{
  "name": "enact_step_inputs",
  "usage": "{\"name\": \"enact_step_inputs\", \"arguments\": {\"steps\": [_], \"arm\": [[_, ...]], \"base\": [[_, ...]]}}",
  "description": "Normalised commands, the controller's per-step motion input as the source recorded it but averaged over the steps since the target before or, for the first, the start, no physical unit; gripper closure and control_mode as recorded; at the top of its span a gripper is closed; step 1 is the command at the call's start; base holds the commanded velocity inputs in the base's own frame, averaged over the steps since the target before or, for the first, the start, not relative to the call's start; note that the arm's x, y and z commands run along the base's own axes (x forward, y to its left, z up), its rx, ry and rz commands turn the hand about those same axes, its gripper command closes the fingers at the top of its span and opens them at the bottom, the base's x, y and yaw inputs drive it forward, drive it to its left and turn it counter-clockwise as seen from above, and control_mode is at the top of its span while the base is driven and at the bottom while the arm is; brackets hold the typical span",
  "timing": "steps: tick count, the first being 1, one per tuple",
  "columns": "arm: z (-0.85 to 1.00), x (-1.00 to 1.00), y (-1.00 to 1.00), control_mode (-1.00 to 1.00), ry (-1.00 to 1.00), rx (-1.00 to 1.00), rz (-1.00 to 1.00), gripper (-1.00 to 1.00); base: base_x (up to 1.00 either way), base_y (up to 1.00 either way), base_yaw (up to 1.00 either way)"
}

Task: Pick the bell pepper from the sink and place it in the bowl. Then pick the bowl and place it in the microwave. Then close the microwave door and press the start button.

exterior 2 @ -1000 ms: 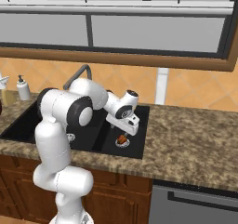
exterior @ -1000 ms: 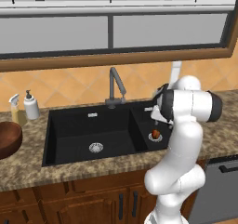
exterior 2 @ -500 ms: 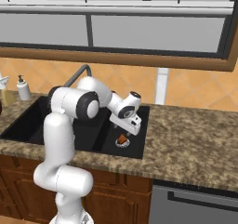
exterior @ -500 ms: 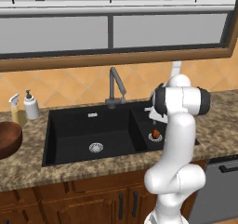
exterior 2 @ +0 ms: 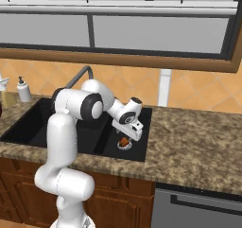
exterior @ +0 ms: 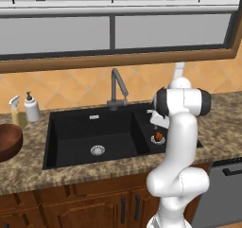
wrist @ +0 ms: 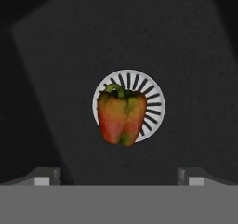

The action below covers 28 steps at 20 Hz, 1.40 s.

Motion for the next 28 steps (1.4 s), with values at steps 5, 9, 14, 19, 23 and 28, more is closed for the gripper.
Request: {"name": "enact_step_inputs", "arguments": {"steps": [5, 9, 14, 19, 23, 28], "arm": [[-0.31, 0.17, 0.0, -1.0, 0.0, -0.01, -0.07, -1.0], [-0.2, 0.0, 0.1, -1.0, 0.0, -0.01, -0.03, -1.0], [-0.2, 0.0, 0.14, -1.0, 0.0, -0.01, -0.01, -1.0], [-0.28, 0.0, 0.02, -1.0, 0.0, 0.0, 0.0, -1.0], [-0.36, 0.0, 0.0, -1.0, 0.0, 0.0, 0.0, -1.0], [-0.29, 0.16, 0.0, -1.0, -0.03, 0.0, 0.0, 1.0]], "base": [[0.0, 0.0, 0.0], [0.0, 0.0, 0.0], [0.0, 0.0, 0.0], [0.0, 0.0, 0.0], [0.0, 0.0, 0.0], [0.0, 0.0, 0.0]]}}
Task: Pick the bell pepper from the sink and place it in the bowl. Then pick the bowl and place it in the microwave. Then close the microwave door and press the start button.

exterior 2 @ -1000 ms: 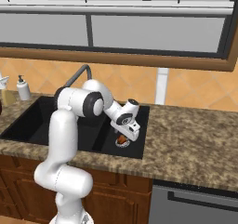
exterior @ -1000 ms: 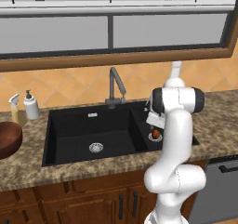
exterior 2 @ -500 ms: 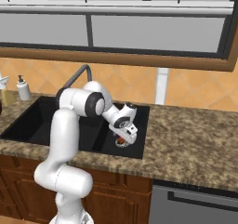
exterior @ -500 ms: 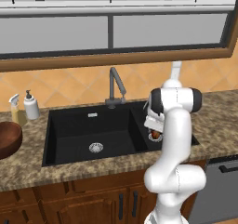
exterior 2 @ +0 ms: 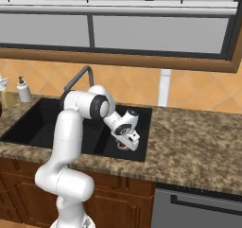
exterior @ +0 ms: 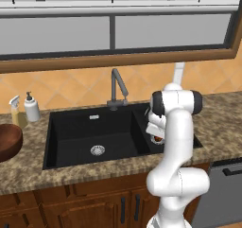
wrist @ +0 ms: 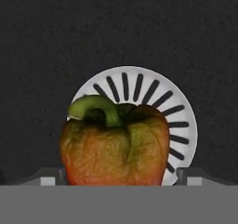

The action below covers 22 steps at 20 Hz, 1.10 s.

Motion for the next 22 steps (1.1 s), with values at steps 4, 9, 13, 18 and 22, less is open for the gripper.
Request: {"name": "enact_step_inputs", "arguments": {"steps": [4, 9, 13, 18, 22], "arm": [[-0.19, 0.51, 0.0, -1.0, -0.07, 0.0, 0.0, 1.0], [0.04, 0.01, 0.12, -1.0, -0.13, 0.0, 0.0, 1.0], [0.67, -0.37, 0.04, -1.0, -0.11, 0.0, 0.0, 1.0], [1.0, -0.66, 0.02, -1.0, -0.04, 0.0, 0.0, 1.0], [1.0, -0.28, 0.15, -1.0, -0.13, 0.0, 0.02, 1.0]], "base": [[0.0, 0.0, 0.0], [0.0, 0.0, 0.0], [0.0, 0.0, 0.0], [0.0, 0.0, 0.0], [0.0, 0.0, 0.0]]}}
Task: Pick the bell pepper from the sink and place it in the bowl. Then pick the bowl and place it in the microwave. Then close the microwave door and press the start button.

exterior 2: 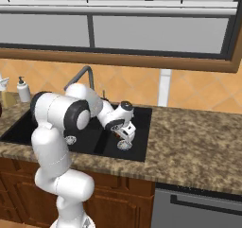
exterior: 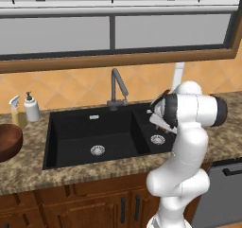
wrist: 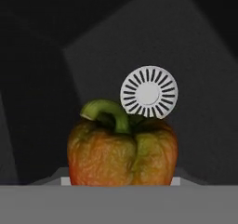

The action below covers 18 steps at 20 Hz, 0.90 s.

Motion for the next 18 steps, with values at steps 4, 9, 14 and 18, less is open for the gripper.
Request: {"name": "enact_step_inputs", "arguments": {"steps": [4, 9, 14, 18], "arm": [[1.0, -0.04, 0.12, -1.0, -0.06, 0.0, 0.04, 1.0], [1.0, -0.03, 0.04, -1.0, 0.0, 0.01, 0.09, 1.0], [1.0, -0.51, 0.27, -1.0, 0.0, 0.08, 0.13, 1.0], [0.8, -0.61, 0.66, -1.0, 0.0, 0.06, 0.15, 1.0]], "base": [[0.0, 0.0, 0.0], [0.0, 0.0, 0.0], [0.0, 0.0, 0.0], [0.0, 0.0, 0.0]]}}
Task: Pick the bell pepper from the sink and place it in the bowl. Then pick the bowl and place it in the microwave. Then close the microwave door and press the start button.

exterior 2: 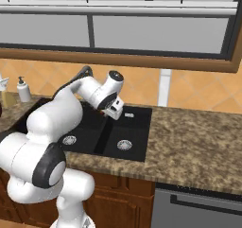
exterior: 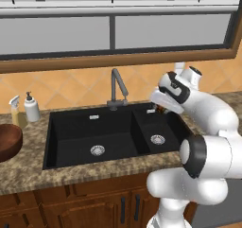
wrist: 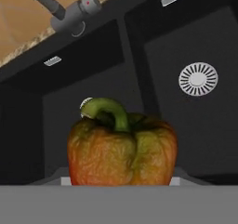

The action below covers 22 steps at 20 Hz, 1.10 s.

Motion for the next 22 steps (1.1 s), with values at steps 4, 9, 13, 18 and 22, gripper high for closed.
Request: {"name": "enact_step_inputs", "arguments": {"steps": [4, 9, 13, 18, 22], "arm": [[0.66, -0.48, 1.0, -1.0, 0.07, 0.0, 0.18, 1.0], [0.22, -0.38, 1.0, -1.0, 0.19, 0.0, 0.18, 1.0], [0.0, -0.37, 1.0, -1.0, 0.05, 0.0, 0.14, 1.0], [0.0, -0.15, 1.0, -1.0, 0.0, -0.01, 0.12, 1.0], [0.0, 0.0, 1.0, -1.0, 0.02, -0.05, 0.1, 1.0]], "base": [[0.0, 0.0, 0.0], [0.0, 0.0, 0.0], [0.0, 0.0, 0.0], [0.0, 0.0, 0.0], [0.0, 0.0, 0.0]]}}
